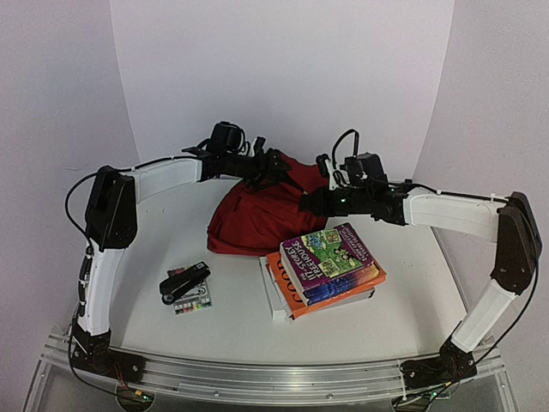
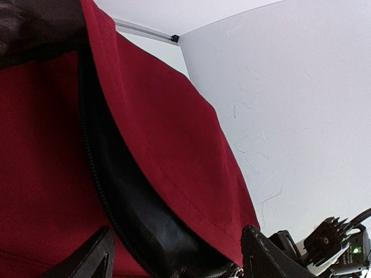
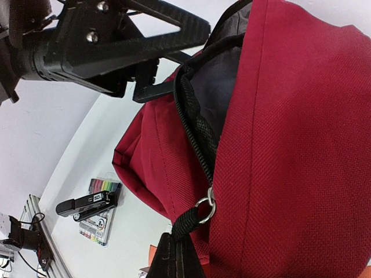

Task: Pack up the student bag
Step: Unzip the student bag at the center of the board, then adjust the student bag at the center of the board.

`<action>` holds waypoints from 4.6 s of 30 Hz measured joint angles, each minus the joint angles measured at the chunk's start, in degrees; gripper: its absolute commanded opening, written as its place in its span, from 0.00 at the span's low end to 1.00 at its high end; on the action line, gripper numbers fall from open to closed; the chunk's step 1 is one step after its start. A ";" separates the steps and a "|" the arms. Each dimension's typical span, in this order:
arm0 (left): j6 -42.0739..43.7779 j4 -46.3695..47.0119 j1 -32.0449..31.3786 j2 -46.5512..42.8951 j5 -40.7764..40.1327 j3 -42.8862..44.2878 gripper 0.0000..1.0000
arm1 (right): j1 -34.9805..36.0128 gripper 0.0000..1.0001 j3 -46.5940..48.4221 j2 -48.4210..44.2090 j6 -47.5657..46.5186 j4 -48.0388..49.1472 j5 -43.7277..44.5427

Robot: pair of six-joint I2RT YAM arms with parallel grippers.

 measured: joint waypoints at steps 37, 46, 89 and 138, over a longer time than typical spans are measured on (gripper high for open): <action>14.12 10.32 -0.11 -16.53 -3.09 -9.18 0.00 | 1.09 0.28 -11.13 -7.02 7.38 4.96 0.87; 15.08 23.46 1.23 -33.75 -0.70 -37.84 0.00 | 1.32 0.83 -6.03 -10.49 5.24 -4.41 5.03; 16.17 25.78 -2.88 -41.39 -0.11 -56.15 0.00 | 1.51 0.08 40.95 27.81 -24.23 -24.14 13.69; 23.48 8.30 16.46 -44.54 11.33 -48.19 0.00 | 7.03 0.98 8.87 0.21 10.33 -5.58 40.06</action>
